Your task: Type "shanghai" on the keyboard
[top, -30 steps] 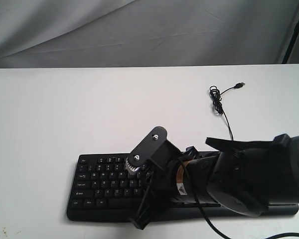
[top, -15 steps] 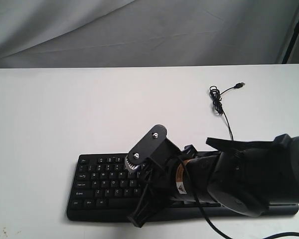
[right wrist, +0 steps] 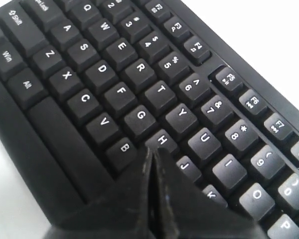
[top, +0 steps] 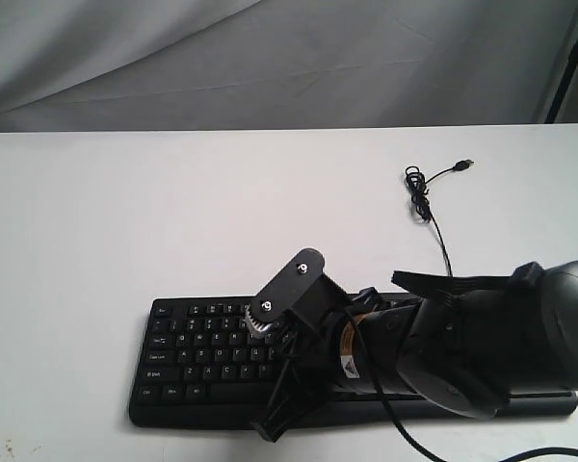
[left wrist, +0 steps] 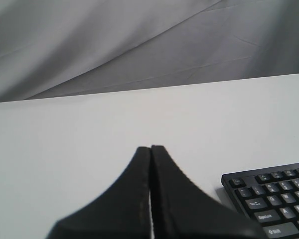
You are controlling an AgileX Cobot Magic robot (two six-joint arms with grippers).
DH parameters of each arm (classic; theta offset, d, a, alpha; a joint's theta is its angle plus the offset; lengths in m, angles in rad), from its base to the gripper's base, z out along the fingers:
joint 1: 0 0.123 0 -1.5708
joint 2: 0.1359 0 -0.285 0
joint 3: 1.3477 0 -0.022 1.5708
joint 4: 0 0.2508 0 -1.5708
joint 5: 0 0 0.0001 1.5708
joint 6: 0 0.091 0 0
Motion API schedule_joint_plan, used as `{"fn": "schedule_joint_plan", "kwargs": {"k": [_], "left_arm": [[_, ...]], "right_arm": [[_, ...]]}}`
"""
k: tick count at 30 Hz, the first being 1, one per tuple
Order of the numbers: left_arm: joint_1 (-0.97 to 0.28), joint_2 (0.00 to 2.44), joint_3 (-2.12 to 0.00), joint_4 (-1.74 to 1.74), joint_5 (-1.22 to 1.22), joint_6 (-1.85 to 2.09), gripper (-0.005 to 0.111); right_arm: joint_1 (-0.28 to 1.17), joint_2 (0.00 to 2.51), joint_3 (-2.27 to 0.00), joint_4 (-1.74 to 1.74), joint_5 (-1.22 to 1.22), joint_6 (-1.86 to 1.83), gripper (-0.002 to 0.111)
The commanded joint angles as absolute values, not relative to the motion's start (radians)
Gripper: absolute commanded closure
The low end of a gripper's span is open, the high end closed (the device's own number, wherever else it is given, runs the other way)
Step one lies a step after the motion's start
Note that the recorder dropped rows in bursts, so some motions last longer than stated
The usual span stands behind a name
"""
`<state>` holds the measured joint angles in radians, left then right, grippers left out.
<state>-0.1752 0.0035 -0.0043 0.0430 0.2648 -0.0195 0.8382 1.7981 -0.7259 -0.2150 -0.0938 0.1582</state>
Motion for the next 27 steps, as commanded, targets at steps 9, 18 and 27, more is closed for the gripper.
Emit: {"fn": "schedule_joint_plan", "kwargs": {"k": [9,18,27], "left_arm": [[-0.179,0.0,0.0,0.048,0.259,-0.022,0.107],[-0.179,0.0,0.0,0.048,0.259,-0.022,0.107],[-0.179,0.0,0.0,0.048,0.259,-0.022,0.107]], "right_arm": [[0.838,1.807,-0.723,-0.209,-0.114,0.157,0.108],[0.838,1.832,-0.723,-0.209,-0.12,0.157,0.108],[0.849,1.832,-0.851,-0.214,0.017,0.153,0.108]]}}
